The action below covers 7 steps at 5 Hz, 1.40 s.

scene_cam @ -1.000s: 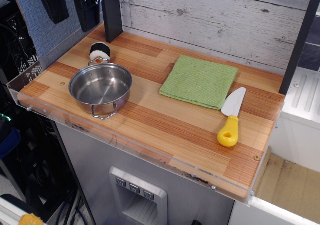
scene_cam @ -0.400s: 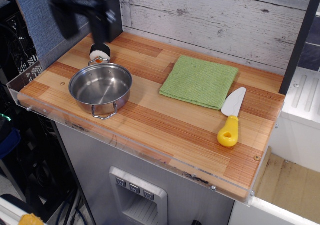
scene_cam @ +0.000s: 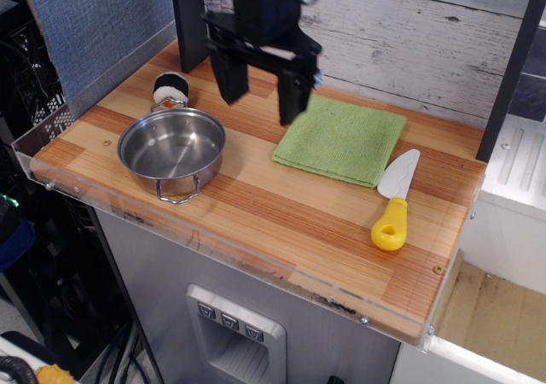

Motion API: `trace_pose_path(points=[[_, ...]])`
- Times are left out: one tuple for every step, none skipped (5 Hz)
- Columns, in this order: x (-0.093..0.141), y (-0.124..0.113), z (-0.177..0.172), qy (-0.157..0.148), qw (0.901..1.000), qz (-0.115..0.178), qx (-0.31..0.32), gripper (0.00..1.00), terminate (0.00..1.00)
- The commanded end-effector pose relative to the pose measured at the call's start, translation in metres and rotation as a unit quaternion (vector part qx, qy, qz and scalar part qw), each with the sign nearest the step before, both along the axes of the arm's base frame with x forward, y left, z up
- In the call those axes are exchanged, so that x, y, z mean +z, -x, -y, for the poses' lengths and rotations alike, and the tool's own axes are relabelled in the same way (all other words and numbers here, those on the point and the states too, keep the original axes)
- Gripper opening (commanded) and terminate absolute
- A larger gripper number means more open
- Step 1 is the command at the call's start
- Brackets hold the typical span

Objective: Take the yellow handle knife and put it on the green towel

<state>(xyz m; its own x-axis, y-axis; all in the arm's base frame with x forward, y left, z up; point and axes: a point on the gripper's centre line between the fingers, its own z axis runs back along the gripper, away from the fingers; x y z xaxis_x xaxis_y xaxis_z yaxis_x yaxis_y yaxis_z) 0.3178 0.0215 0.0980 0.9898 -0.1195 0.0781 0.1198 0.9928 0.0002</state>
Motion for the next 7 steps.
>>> trace_pose_path(points=[[-0.038,-0.024,0.051,0.01,0.9999,0.007,0.011,1.0,0.0],[-0.049,-0.024,0.066,0.022,0.9997,0.001,0.01,1.0,0.0],[-0.054,-0.02,0.078,0.028,0.9996,-0.001,0.009,1.0,0.0],[-0.049,-0.02,0.09,0.026,0.9996,0.006,0.001,1.0,0.0],[-0.049,-0.02,0.108,0.022,0.9996,0.012,-0.011,1.0,0.0],[-0.057,-0.017,0.122,0.009,0.9996,0.008,-0.027,1.0,0.0],[-0.071,-0.013,0.128,-0.005,0.9995,-0.004,-0.03,1.0,0.0]])
